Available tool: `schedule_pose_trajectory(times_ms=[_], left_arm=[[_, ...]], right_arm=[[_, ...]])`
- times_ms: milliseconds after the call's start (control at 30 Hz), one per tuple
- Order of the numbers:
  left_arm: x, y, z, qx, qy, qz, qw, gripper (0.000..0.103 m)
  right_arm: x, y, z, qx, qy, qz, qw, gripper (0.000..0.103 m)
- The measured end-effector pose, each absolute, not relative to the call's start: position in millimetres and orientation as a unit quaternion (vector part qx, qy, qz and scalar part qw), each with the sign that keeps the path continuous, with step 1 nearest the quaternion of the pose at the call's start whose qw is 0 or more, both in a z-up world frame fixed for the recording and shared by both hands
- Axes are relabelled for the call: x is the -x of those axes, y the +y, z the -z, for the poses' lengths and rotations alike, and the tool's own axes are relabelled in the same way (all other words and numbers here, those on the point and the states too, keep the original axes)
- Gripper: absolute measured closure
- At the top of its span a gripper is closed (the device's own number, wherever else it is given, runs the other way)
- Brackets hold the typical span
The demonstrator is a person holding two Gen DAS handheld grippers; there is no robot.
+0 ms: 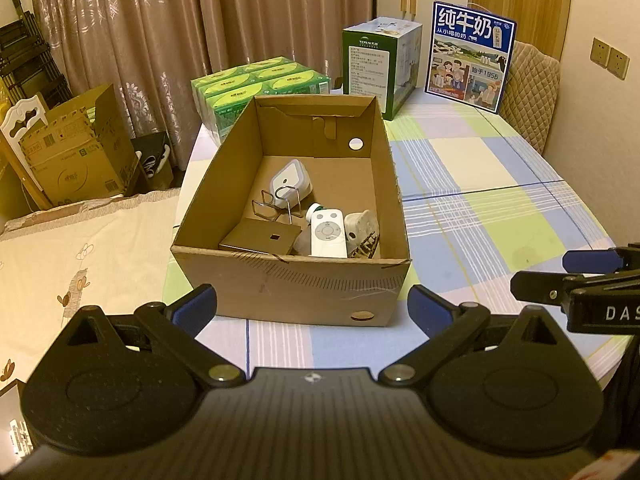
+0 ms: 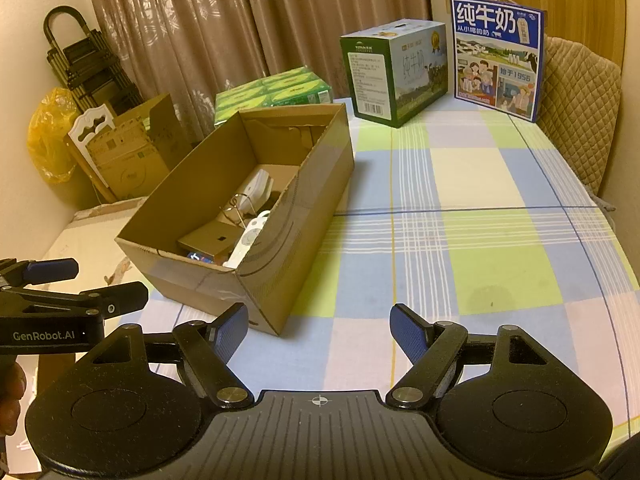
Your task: Organize rigid objects
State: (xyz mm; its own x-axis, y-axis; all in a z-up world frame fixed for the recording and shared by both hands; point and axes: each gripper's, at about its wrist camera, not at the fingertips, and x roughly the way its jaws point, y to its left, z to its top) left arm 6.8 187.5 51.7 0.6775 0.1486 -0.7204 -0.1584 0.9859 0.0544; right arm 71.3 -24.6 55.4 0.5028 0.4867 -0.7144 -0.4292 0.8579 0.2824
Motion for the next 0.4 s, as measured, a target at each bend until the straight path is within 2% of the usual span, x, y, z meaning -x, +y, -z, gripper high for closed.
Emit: schedule_pose_trajectory(times_ms=[400], left_arm=[[-4.1,188.9,-54.9,0.016,0.379,-0.079,0.922,0.002]], right_arm=[[-70.9,-24.0,-56.4,-0.036,0.422,-0.264,0.867,0.028]])
